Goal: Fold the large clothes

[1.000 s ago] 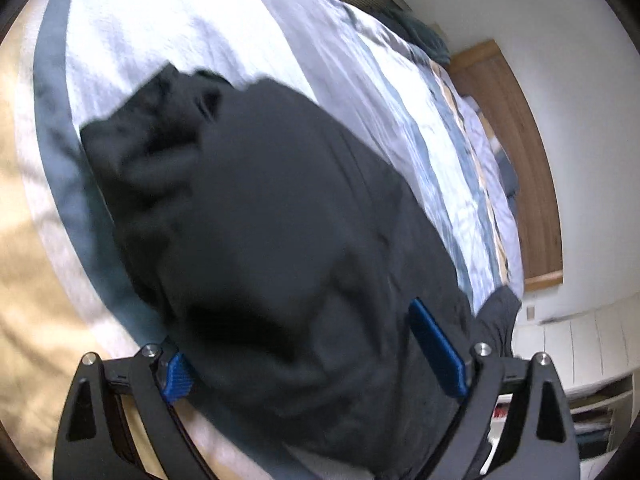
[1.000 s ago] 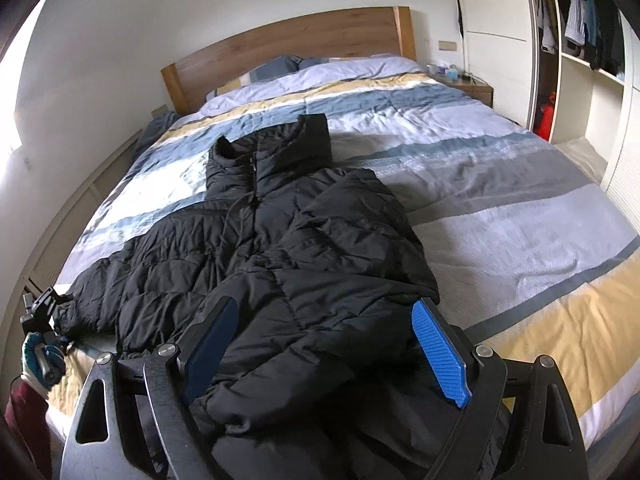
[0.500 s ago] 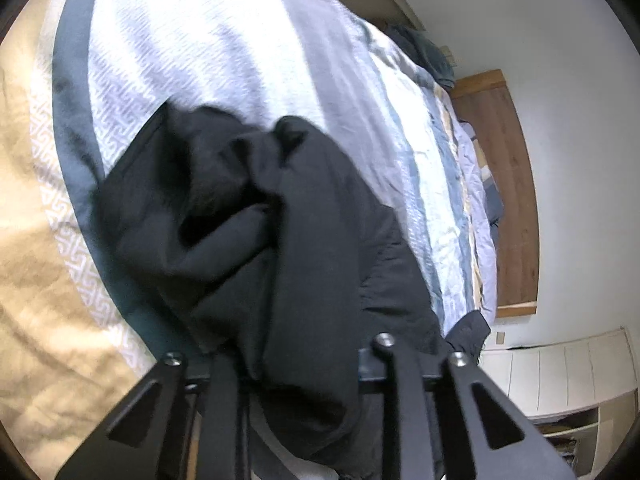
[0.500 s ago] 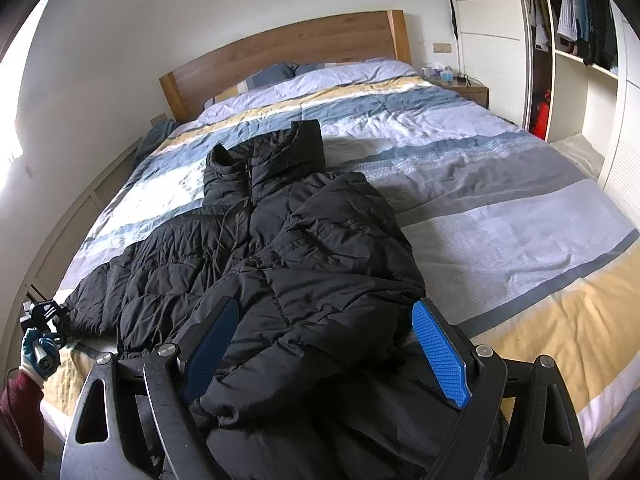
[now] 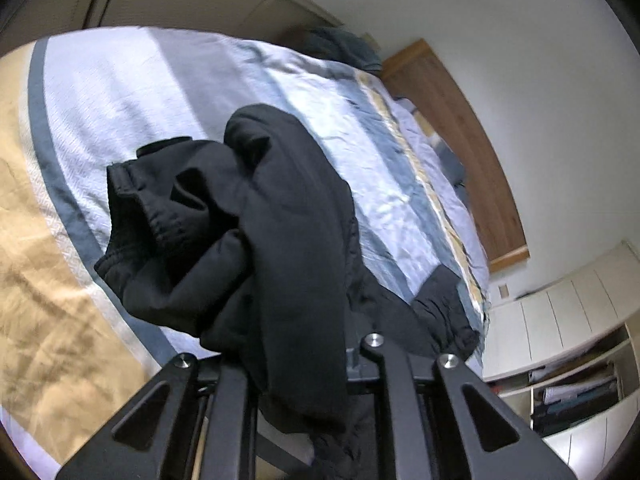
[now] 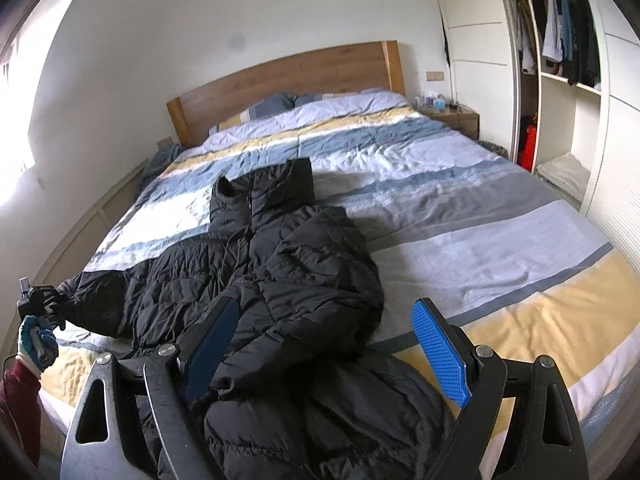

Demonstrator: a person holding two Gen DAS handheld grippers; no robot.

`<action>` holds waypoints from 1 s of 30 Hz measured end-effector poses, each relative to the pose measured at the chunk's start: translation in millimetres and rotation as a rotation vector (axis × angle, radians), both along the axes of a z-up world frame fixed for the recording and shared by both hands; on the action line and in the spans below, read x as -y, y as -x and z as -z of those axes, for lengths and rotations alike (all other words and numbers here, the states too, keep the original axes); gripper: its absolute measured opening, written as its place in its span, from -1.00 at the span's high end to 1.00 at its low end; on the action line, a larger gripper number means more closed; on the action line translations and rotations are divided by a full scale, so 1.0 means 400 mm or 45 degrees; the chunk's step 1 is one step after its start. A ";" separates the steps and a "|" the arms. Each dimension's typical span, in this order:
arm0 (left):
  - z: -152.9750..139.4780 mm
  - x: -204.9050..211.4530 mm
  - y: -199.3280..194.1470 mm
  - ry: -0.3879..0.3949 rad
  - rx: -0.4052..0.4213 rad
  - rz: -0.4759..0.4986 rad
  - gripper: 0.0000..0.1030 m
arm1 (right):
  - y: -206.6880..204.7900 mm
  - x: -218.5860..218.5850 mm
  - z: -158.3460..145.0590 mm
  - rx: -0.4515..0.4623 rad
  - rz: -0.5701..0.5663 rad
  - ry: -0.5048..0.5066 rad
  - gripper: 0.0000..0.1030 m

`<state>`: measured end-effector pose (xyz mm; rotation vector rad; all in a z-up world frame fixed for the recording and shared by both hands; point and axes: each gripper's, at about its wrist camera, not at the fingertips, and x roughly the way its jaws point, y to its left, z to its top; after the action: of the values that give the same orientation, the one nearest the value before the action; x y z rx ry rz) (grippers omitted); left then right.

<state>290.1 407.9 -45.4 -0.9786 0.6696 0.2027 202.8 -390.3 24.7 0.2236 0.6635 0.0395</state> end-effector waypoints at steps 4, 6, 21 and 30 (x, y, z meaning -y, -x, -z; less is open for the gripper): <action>-0.062 0.073 0.008 -0.045 0.037 0.069 0.73 | 0.039 0.032 -0.006 0.015 0.011 -0.021 -0.71; -0.094 0.117 -0.002 -0.075 0.052 0.122 0.73 | 0.054 0.048 -0.004 0.019 0.012 -0.037 -0.71; -0.211 0.591 -0.002 -0.346 0.069 0.474 0.74 | 0.167 0.203 0.020 0.069 0.054 -0.139 -0.71; -0.131 0.834 0.027 -0.484 -0.053 0.654 0.74 | 0.215 0.294 0.089 0.038 0.110 -0.209 -0.71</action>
<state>279.5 74.3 7.0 -0.4190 0.8613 -0.1025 116.7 -507.9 -10.7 0.4089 0.6209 0.0144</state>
